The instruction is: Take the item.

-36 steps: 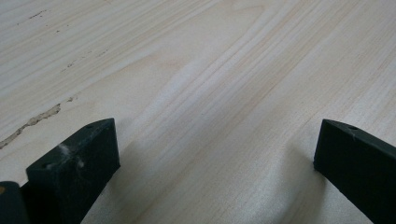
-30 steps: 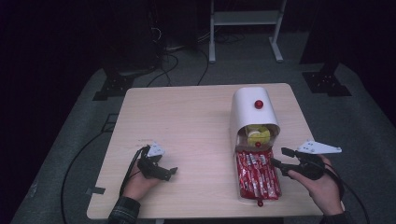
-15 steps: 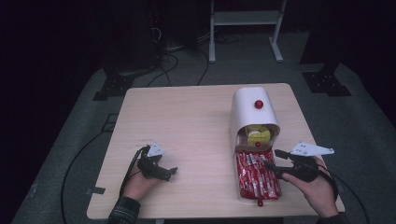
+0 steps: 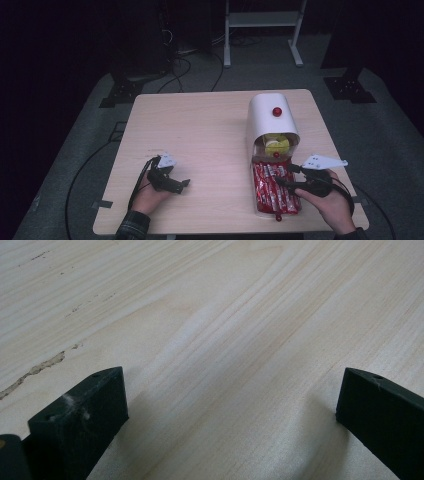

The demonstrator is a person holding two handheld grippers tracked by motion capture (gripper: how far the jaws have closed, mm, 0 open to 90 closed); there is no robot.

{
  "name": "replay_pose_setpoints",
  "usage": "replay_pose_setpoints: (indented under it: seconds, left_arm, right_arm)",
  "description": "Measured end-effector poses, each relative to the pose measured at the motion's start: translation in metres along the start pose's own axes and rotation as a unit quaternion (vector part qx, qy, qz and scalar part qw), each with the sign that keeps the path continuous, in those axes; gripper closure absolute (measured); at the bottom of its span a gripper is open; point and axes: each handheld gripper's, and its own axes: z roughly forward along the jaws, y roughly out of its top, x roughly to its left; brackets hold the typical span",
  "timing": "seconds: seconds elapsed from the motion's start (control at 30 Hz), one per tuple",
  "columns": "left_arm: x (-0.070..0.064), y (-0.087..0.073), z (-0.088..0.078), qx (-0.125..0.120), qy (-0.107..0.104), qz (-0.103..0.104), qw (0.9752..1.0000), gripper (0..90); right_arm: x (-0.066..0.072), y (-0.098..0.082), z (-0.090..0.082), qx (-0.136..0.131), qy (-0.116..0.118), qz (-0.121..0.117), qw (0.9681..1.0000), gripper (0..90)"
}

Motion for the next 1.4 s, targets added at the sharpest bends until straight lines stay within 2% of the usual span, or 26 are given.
replay_pose_setpoints:
  seconds: [0.4,0.83,1.17,1.4]
  left_arm:
    - [0.0,0.0,0.0,0.0,0.0,0.0,1.0,0.0]
    - [0.0,0.0,0.0,0.0,0.0,0.0,1.0,0.0]
    - [0.0,0.0,0.0,0.0,0.0,0.0,1.0,0.0]
    - [0.0,0.0,0.0,0.0,0.0,0.0,1.0,0.0]
  right_arm:
    - [0.008,-0.003,0.012,0.013,0.015,-0.007,0.9998,35.8]
    - [0.01,-0.006,0.02,0.023,0.024,-0.016,0.9993,40.1]
    - [0.012,-0.008,0.022,0.031,0.026,-0.021,0.999,48.3]
    - [0.013,-0.008,0.023,0.033,0.023,-0.028,0.9988,57.0]
